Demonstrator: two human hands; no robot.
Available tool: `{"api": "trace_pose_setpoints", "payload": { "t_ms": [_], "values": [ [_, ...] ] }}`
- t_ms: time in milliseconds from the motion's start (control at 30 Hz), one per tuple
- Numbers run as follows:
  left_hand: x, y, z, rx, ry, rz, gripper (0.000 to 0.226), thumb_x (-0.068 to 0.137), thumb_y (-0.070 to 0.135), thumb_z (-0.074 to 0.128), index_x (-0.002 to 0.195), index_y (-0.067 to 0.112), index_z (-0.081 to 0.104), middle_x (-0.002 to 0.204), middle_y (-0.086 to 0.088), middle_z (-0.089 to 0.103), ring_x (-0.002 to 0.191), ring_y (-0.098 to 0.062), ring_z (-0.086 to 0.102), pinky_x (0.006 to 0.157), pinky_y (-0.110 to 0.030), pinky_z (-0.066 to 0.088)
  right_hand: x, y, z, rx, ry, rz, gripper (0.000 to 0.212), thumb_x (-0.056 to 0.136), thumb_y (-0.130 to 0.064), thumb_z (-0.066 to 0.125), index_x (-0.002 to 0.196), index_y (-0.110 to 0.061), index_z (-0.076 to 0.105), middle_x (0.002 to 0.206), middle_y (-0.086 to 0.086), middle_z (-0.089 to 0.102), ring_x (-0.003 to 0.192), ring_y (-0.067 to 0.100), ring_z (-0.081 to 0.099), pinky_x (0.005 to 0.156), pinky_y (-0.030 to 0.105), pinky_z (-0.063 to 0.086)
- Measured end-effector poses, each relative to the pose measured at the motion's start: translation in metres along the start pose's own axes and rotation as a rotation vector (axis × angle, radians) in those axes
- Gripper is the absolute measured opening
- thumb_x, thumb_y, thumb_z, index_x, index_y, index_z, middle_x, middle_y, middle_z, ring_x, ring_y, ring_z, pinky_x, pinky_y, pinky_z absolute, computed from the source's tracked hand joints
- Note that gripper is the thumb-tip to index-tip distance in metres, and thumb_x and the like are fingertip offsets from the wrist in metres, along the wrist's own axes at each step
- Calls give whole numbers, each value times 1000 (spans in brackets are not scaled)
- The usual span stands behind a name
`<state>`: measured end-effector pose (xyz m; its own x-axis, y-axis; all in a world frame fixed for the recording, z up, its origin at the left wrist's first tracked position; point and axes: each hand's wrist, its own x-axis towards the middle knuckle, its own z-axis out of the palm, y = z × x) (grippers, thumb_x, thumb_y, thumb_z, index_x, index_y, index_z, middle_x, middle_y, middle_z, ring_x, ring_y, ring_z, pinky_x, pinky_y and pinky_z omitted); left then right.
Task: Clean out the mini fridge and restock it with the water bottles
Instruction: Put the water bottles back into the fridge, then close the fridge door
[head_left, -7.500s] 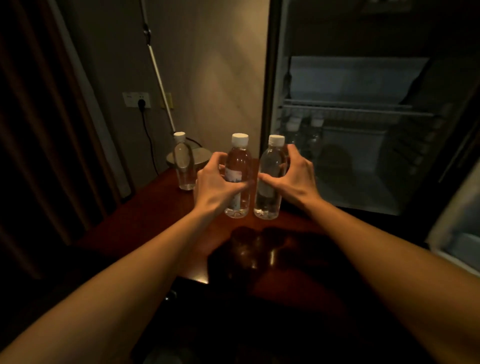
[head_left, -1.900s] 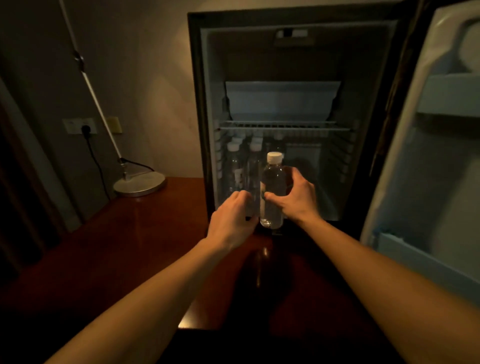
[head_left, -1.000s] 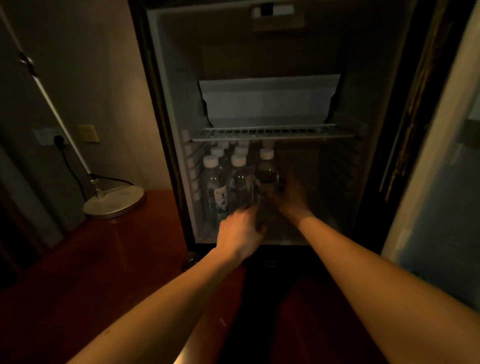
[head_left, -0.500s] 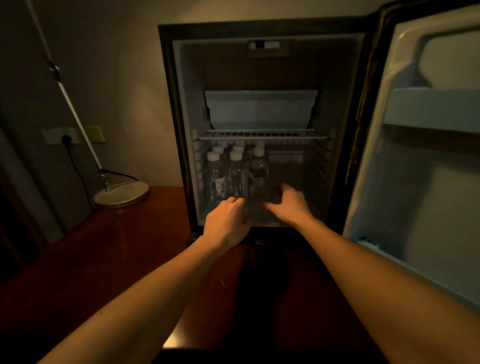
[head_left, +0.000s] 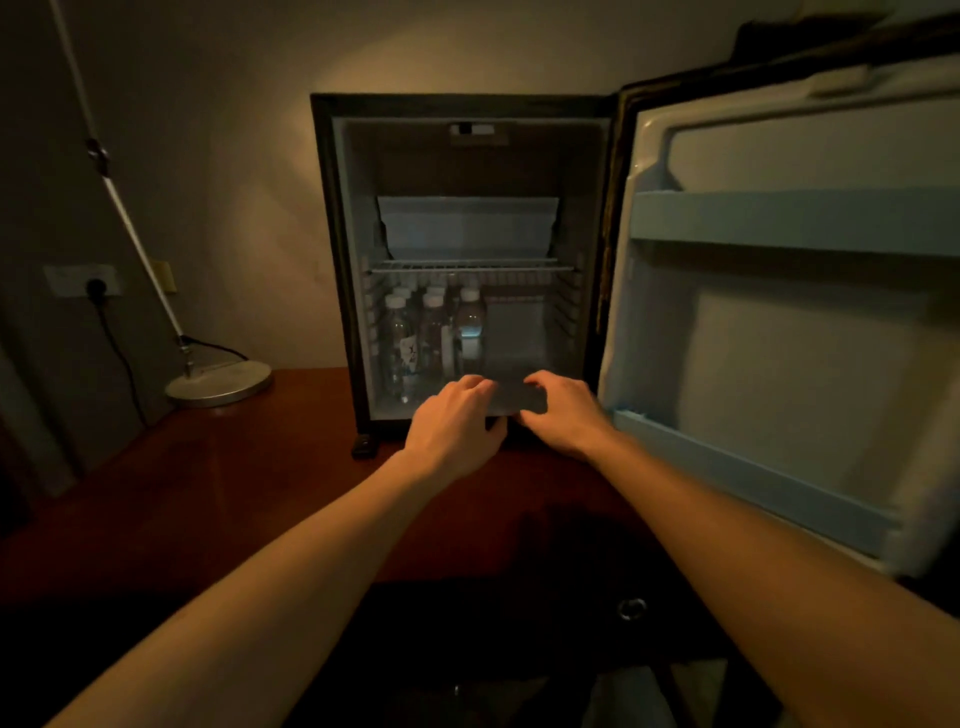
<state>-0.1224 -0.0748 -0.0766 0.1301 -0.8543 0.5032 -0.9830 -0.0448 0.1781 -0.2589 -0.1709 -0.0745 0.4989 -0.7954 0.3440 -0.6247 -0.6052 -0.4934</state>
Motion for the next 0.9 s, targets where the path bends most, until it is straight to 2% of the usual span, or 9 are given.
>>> {"api": "trace_pose_setpoints", "payload": {
  "t_ms": [133,433,567,633,767,900],
  "values": [
    [0,34,-6,-74,-27,96,39,86,32,56,124,27,55,130,5,55,114,-21,57,83,-44,54,-39,9,-29,57,108,-5,31,79,-22,67,110,-19,63,105,4,70,100,25,64,85,38,51],
    [-3,137,-8,-184,-97,343,43,89,40,56,129,26,52,129,4,55,119,-22,54,85,-36,48,-110,46,-128,-161,306,134,42,80,-33,70,120,-23,61,113,2,68,105,23,63,92,39,51],
    [-13,180,-7,-232,-152,452,51,90,40,56,138,27,46,135,3,53,124,-23,52,92,-39,48,-137,60,-158,-196,344,181,40,82,-36,69,120,-25,61,111,-1,68,102,18,63,89,38,52],
    [-16,198,-3,-235,-162,496,52,90,38,56,139,28,44,135,2,54,122,-26,54,90,-38,47,-145,66,-169,-205,351,182,37,84,-34,68,119,-24,61,108,-1,67,99,16,62,87,36,52],
    [-13,226,9,-257,-195,522,50,89,38,57,135,22,46,133,-2,56,118,-30,56,88,-41,47,-158,74,-181,-217,368,124,23,89,-25,64,111,-22,63,93,-5,65,88,12,62,79,29,52],
    [-10,245,27,-267,-217,450,48,88,39,56,130,16,49,126,-9,60,113,-33,59,87,-40,47,-175,89,-185,-312,406,55,13,89,-30,63,99,-23,66,83,-7,64,75,8,59,67,24,47]
  ]
}}
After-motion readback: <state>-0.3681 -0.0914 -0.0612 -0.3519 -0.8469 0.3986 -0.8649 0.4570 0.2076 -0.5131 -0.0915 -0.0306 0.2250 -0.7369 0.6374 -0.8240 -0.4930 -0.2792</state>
